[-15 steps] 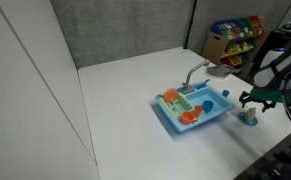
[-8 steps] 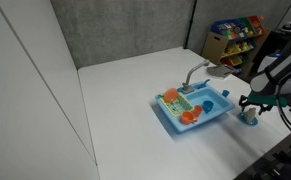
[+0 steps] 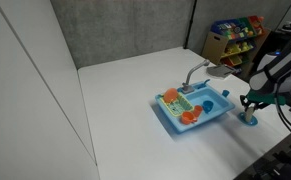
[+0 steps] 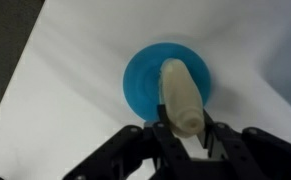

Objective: Pick up the bottle on the blue plate and put it in the sink

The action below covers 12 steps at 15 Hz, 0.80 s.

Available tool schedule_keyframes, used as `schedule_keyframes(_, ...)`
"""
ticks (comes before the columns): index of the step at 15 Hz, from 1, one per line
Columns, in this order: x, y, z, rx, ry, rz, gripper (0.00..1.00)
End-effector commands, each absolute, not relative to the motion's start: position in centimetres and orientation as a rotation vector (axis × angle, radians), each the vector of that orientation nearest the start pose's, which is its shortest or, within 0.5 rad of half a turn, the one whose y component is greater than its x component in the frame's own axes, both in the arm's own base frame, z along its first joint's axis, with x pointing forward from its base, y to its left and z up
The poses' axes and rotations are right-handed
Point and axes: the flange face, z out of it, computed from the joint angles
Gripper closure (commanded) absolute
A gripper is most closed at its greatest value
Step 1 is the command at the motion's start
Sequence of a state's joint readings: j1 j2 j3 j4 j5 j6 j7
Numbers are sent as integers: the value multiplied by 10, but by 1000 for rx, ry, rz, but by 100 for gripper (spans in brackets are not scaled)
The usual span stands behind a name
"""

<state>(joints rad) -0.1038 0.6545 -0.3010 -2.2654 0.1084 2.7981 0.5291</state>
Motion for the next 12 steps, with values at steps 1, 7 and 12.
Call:
schedule_keyframes(1,457,-224,103,-2888,1539,97,91)
schedule_keyframes(7,474,-221,146,-2866,1537,-15,90)
schedule_keyframes(12,500,-196,177,-2873,1489,-62,90)
